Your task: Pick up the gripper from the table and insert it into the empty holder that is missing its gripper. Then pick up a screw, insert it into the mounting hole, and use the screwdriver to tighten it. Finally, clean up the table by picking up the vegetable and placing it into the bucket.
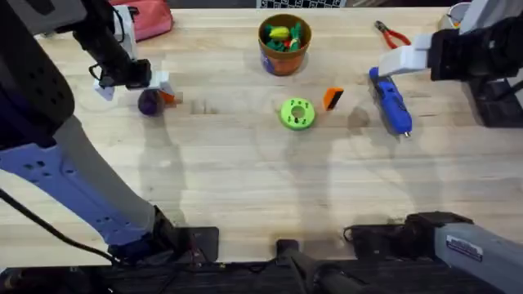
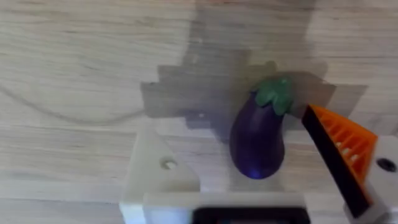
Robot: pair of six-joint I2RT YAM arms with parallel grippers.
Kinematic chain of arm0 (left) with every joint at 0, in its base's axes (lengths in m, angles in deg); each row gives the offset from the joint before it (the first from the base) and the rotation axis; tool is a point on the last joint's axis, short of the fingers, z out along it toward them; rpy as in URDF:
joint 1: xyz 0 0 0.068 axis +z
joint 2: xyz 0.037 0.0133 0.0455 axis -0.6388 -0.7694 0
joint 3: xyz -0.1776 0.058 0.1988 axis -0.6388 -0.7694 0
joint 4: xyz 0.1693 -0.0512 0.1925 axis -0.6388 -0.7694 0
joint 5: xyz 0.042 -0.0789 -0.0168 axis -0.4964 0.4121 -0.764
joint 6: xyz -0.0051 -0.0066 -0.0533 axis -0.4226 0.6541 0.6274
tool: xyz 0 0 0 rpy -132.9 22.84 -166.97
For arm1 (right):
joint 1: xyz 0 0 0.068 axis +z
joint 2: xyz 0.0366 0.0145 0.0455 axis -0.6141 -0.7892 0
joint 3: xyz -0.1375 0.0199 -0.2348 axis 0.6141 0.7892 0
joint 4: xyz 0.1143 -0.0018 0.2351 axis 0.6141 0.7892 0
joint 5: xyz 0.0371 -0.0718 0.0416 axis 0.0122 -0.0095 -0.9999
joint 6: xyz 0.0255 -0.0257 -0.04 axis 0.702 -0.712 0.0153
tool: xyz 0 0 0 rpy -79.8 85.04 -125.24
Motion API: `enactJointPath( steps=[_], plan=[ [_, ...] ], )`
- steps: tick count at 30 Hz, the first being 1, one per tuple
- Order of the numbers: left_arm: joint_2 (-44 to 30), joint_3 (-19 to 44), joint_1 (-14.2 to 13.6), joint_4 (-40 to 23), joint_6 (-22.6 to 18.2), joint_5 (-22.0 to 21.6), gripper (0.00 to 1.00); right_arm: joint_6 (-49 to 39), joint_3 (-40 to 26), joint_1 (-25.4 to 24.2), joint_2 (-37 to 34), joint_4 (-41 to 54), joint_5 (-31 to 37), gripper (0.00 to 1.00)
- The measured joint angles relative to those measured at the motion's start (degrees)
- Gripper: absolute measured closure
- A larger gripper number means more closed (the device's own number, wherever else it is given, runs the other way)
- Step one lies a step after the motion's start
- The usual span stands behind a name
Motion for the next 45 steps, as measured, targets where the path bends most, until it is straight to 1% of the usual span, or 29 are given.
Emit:
enactJointPath(
  steps=[3,4,5,6,7,8,9,10,20,24,27,29,33,37,41,45],
  plan=[
    [0.0,0.0,0.0,0.0,-0.2,0.3,0.067,0.0,0.0,0.0,0.0,0.0,0.0,0.008],
    [0.0,0.0,0.0,0.0,-0.2,0.6,0.116,0.0,0.0,0.0,0.0,0.0,0.0,0.008],
    [0.0,0.0,-0.1,0.1,-0.3,0.7,0.190,0.0,0.0,0.0,0.0,0.0,0.0,0.009],
    [0.0,0.0,-0.1,0.2,-0.2,0.9,0.293,0.0,0.0,0.0,0.0,0.0,0.0,0.009],
    [0.0,0.0,-0.2,0.3,-0.3,1.1,0.458,0.0,0.0,0.0,0.0,0.0,0.0,0.009],
    [0.0,0.1,-0.2,0.4,-0.4,1.5,0.900,0.0,0.0,0.0,0.0,0.0,0.0,0.007],
    [0.0,0.2,-0.3,0.4,-0.6,1.5,0.970,0.0,0.0,0.0,0.0,0.0,0.0,0.007],
    [0.0,0.2,-0.3,0.5,-0.5,1.4,0.984,0.0,0.0,0.0,0.0,0.0,0.0,0.008],
    [0.0,0.2,-0.3,0.3,-0.5,1.5,0.982,0.0,0.0,0.0,0.0,0.0,0.0,0.008],
    [-0.6,1.6,-0.3,-2.3,-0.4,1.0,0.982,0.0,0.0,0.0,0.0,0.0,0.0,0.009],
    [-0.6,2.8,-0.7,-2.6,-0.3,0.8,0.982,0.0,0.0,0.0,0.0,0.0,0.0,0.009],
    [0.4,3.0,-1.5,-1.6,0.0,0.8,0.982,0.0,0.0,0.0,0.0,0.0,0.0,0.009],
    [5.5,3.0,-3.6,-1.4,0.6,0.8,0.982,0.0,0.0,0.0,0.0,0.0,0.0,0.008],
    [14.1,3.3,-5.5,-4.2,1.2,0.8,0.982,0.0,0.0,0.0,0.0,0.0,0.0,0.008],
    [21.4,3.8,-6.2,-5.9,1.6,0.8,0.982,0.0,0.0,0.0,0.0,0.0,0.0,0.008],
    [25.8,3.8,-6.3,-7.1,1.8,0.8,0.982,0.0,0.0,0.0,0.0,0.0,0.0,0.008]
  ],
)
